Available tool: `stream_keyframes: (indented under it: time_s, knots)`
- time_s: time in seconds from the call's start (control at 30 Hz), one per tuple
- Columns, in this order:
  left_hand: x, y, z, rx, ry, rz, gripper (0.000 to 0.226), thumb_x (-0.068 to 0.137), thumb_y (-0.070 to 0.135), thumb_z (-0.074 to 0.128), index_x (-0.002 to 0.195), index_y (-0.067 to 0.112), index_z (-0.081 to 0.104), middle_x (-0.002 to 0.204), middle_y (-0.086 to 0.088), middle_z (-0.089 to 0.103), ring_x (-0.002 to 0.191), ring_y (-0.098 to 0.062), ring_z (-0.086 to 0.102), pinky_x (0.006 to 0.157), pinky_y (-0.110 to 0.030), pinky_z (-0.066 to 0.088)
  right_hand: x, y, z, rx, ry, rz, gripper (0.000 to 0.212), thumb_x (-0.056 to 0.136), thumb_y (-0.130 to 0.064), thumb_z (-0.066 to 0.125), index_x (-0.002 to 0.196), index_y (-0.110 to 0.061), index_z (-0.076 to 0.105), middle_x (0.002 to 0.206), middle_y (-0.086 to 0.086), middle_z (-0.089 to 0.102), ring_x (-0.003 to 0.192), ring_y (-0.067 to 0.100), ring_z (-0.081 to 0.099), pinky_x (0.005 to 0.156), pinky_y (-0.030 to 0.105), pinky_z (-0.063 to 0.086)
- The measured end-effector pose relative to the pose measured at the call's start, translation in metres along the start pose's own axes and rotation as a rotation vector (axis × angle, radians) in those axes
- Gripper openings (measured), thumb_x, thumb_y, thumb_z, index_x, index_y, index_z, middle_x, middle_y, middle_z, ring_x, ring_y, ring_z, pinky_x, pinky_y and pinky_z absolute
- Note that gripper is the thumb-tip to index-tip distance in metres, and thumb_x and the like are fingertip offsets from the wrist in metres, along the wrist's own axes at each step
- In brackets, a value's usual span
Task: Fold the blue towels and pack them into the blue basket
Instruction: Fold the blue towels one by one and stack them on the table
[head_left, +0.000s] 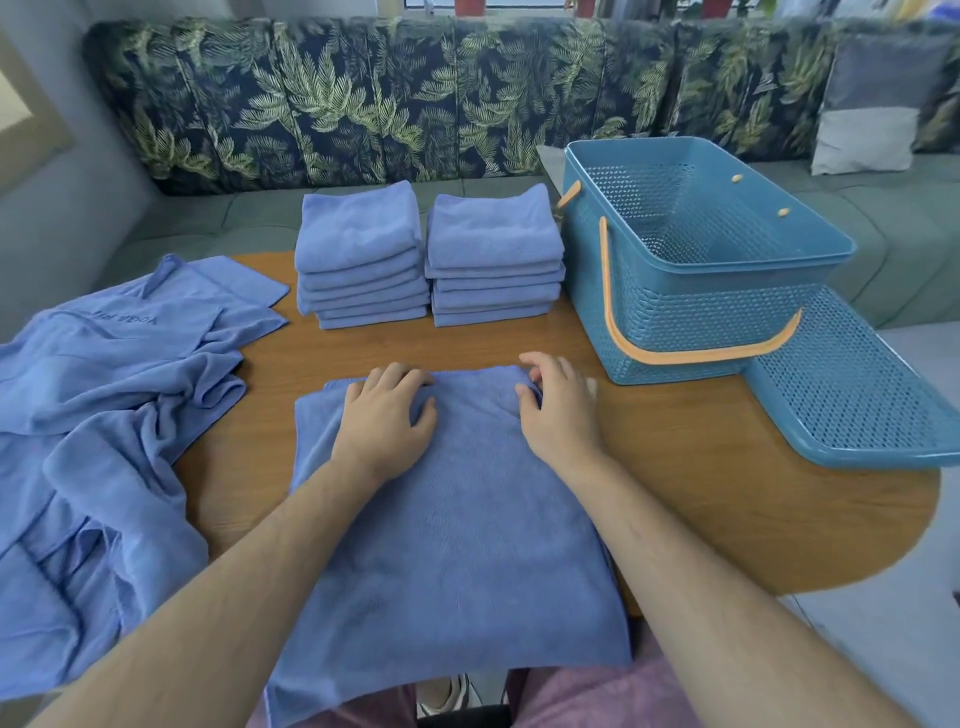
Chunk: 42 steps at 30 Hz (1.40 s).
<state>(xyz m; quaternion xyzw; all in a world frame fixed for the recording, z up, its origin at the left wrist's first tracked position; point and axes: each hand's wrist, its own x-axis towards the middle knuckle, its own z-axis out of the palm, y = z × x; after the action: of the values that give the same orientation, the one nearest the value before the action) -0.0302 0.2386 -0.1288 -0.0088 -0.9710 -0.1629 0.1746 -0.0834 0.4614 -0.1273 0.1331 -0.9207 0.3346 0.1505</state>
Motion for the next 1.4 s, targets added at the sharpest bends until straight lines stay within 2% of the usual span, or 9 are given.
stream_keyframes:
  time_s: [0.2,0.37,0.53,0.67,0.8,0.97,1.03,1.17,1.4]
  knots:
    - [0.000,0.002,-0.002,-0.019,-0.012,-0.048,0.036,0.091,0.037,0.053,0.126,0.027,0.055,0.121,0.012,0.056,0.115,-0.013,0.050,0.098,-0.035,0.030,0.007,0.020,-0.017,0.221,-0.077,-0.044,0.013,0.095,-0.007,0.060,0.100,-0.016,0.068,0.098,-0.006,0.057,0.090,0.003,0.053,0.084,0.013,0.041]
    - [0.010,-0.006,-0.014,0.019,-0.094,-0.078,0.036,0.087,0.048,0.051,0.114,0.025,0.059,0.107,0.012,0.053,0.107,-0.014,0.053,0.102,-0.037,0.029,0.008,0.026,-0.018,0.242,-0.075,0.006,0.011,0.095,-0.011,0.059,0.090,-0.020,0.060,0.086,-0.013,0.059,0.082,0.000,0.054,0.071,0.012,0.038]
    - [0.011,-0.045,-0.041,0.102,-0.119,-0.068,0.026,0.094,0.053,0.052,0.097,0.028,0.059,0.096,0.017,0.053,0.102,-0.012,0.044,0.090,-0.035,0.026,0.007,0.026,-0.017,0.264,-0.046,0.078,0.011,0.089,-0.011,0.057,0.081,-0.018,0.055,0.079,-0.005,0.058,0.075,0.009,0.054,0.066,0.026,0.040]
    - [-0.001,-0.078,-0.047,-0.053,-0.054,-0.087,0.004,0.095,0.031,0.059,0.093,0.029,0.060,0.093,0.017,0.055,0.100,-0.015,0.048,0.082,-0.036,0.028,0.007,0.023,-0.017,0.225,-0.023,0.096,0.011,0.089,-0.015,0.057,0.080,-0.020,0.052,0.075,-0.005,0.057,0.071,0.011,0.054,0.062,0.031,0.043]
    - [-0.005,-0.085,-0.042,-0.186,0.006,-0.119,0.003,0.095,0.025,0.062,0.095,0.028,0.063,0.095,0.013,0.061,0.095,-0.013,0.053,0.086,-0.047,0.044,0.009,0.022,-0.016,0.158,-0.008,0.126,0.011,0.092,-0.021,0.055,0.083,-0.021,0.051,0.071,-0.004,0.057,0.066,0.014,0.055,0.060,0.038,0.045]
    - [-0.003,-0.087,-0.042,-0.214,0.080,-0.136,0.005,0.094,0.026,0.066,0.090,0.029,0.063,0.091,0.010,0.063,0.090,-0.016,0.058,0.082,-0.049,0.049,0.011,0.022,-0.012,0.100,0.040,0.141,0.010,0.092,-0.020,0.055,0.085,-0.016,0.050,0.072,-0.003,0.057,0.066,0.018,0.054,0.060,0.040,0.046]
    - [-0.003,-0.089,-0.040,-0.163,0.081,-0.130,0.002,0.094,0.029,0.066,0.093,0.028,0.065,0.092,0.010,0.062,0.092,-0.018,0.059,0.083,-0.048,0.047,0.011,0.023,-0.011,0.068,0.034,0.100,0.003,0.091,-0.016,0.056,0.093,-0.016,0.053,0.078,-0.003,0.057,0.069,0.018,0.054,0.062,0.039,0.047]
    - [-0.003,-0.088,-0.035,-0.060,0.070,-0.147,0.011,0.095,0.032,0.064,0.095,0.023,0.070,0.091,0.008,0.056,0.094,-0.019,0.055,0.080,-0.038,0.035,0.009,0.020,-0.009,-0.040,-0.004,0.009,0.037,0.089,-0.012,0.054,0.124,-0.023,0.059,0.109,0.001,0.058,0.081,0.023,0.060,0.071,0.038,0.051]
    - [-0.006,-0.083,-0.038,-0.025,0.113,-0.133,0.011,0.093,0.032,0.066,0.087,0.023,0.064,0.087,0.011,0.057,0.089,-0.017,0.053,0.078,-0.034,0.030,0.009,0.020,-0.008,-0.087,0.026,-0.034,0.008,0.095,-0.028,0.057,0.094,-0.020,0.058,0.094,-0.007,0.058,0.079,0.020,0.059,0.068,0.039,0.050]
